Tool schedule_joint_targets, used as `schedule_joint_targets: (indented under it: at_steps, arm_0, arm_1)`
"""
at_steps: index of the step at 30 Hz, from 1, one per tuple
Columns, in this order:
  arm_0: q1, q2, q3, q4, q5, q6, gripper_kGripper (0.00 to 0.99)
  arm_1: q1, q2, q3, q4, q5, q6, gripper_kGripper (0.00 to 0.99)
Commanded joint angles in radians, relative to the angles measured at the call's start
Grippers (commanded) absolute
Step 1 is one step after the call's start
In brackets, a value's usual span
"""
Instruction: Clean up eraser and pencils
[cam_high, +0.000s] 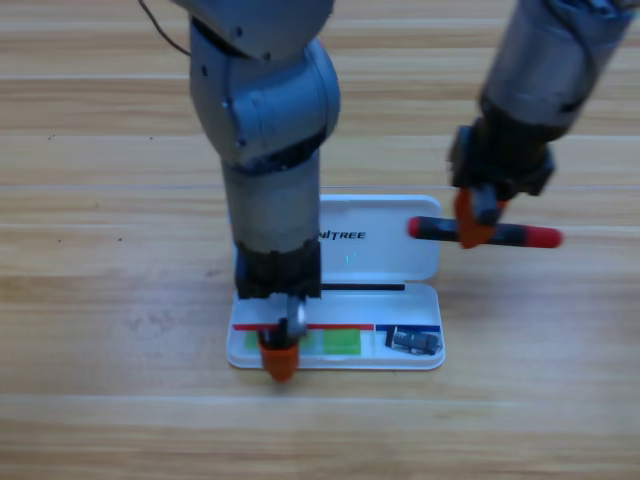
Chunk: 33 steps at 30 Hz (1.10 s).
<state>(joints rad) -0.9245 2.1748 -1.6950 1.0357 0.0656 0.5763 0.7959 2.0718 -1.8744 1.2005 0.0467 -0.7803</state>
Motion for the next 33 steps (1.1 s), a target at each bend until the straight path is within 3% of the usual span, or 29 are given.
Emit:
schedule_joint_targets:
  at_steps: [1, 9, 20, 30, 33]
  arm_0:
    - [0.081, -0.19, 0.034, 0.073, 0.006, 0.004, 0.99]
    - [0.271, -0.374, 0.149, 0.076, -0.017, 0.068, 0.99]
    - [0.279, -0.406, 0.224, 0.073, -0.036, 0.063, 0.99]
    - [0.279, -0.421, 0.244, 0.069, -0.038, 0.063, 0.99]
    - [0.279, -0.423, 0.245, 0.069, -0.038, 0.063, 0.99]
  arm_1:
    - [0.105, 0.175, -0.083, 0.017, 0.009, 0.035, 0.0]
    - [0.158, 0.307, -0.233, 0.04, 0.005, 0.053, 0.0]
    - [0.172, 0.433, -0.361, 0.051, -0.007, 0.061, 0.0]
    - [0.163, 0.43, -0.361, 0.051, -0.011, 0.069, 0.0]
    - [0.163, 0.416, -0.361, 0.057, -0.011, 0.075, 0.571]
